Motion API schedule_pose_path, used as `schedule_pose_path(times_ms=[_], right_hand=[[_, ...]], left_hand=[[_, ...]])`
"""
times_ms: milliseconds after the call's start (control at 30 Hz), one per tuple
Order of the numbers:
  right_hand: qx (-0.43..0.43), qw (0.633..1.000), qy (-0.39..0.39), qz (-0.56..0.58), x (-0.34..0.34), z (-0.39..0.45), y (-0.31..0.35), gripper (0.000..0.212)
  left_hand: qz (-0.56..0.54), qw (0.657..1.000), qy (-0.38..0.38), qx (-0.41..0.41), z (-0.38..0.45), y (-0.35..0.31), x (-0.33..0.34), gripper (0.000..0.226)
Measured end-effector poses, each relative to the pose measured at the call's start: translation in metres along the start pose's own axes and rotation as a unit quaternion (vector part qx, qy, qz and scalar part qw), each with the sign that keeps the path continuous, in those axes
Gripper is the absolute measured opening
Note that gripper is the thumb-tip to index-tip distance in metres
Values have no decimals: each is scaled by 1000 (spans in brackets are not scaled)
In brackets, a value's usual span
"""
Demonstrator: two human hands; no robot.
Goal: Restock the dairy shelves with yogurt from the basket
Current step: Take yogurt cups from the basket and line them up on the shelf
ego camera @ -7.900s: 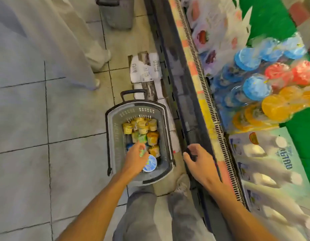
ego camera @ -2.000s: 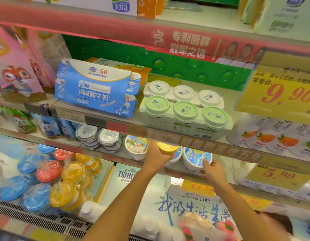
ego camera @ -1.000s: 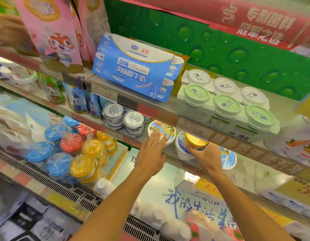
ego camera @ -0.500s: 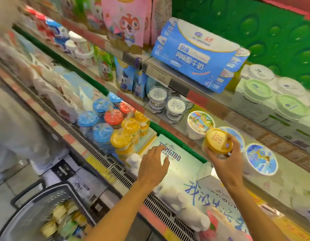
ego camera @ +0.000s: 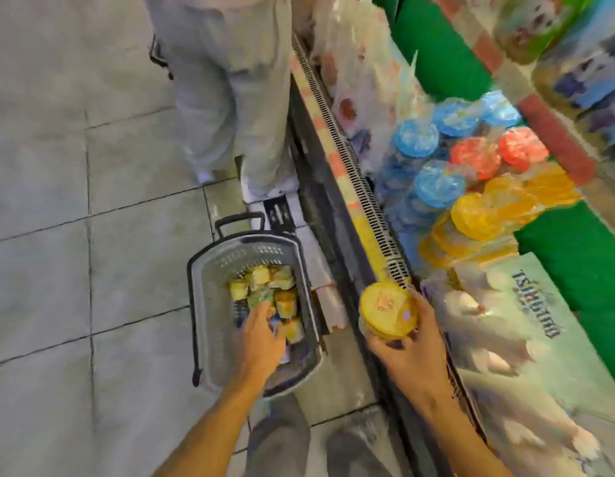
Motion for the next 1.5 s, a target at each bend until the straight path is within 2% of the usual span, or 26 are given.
schedule_pose_path(times_ms=[100,267,400,533,633,700,800,933,1133,1200,1300,1400,1433,1500], right_hand=[[22,995,74,-57,70,7,-40,94],[66,974,167,-135,166,27,-130,83],[110,952,198,-205,227,58,-224,79],[145,929,210,-268,279,95,-325,88],[164,917,205,-299,308,117,-388,88],[172,916,192,-307,321,127,-417,93],[179,915,173,-317,336,138,-447,99],[184,909,171,-332,349,145,-459,82],[160,898,184,-365,356,146,-440,88],[99,913,170,-358,352,147,-406,84],[-53,944,100,-310,326,151,-323,59],[-168,940,-6,-297,283,158,-257,51],[-160,936,-30,-311,270,164,-253,55],[-59,942,-33,-328,252,176,-270,63]], left_hand=[[41,995,5,-92,18,89,2,29],[96,981,1,-166,53,212,28,42],[100,976,-13,-191,93,276,61,55],[43,976,-20,-214,143,317,101,71],[5,972,-24,-232,171,342,129,56],[29,971,-58,-231,178,350,135,41],[56,967,-97,-229,179,355,136,38],[66,968,-112,-214,183,354,136,38],[72,965,-121,-221,181,351,134,36],[71,964,-121,-227,180,352,132,36],[56,965,-112,-232,183,355,132,36],[30,963,-95,-250,188,359,132,37],[22,962,-92,-256,189,361,130,38],[1,961,-91,-263,194,361,126,39]])
Point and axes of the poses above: each hand's wrist, its own z-axis towards the middle knuckle, its own x-axis out of the palm, y = z × x, the point moved 9 cm from there along z, towards the middle knuckle, and after that the axes turned 14 degrees about z, right-handed, at the moved point
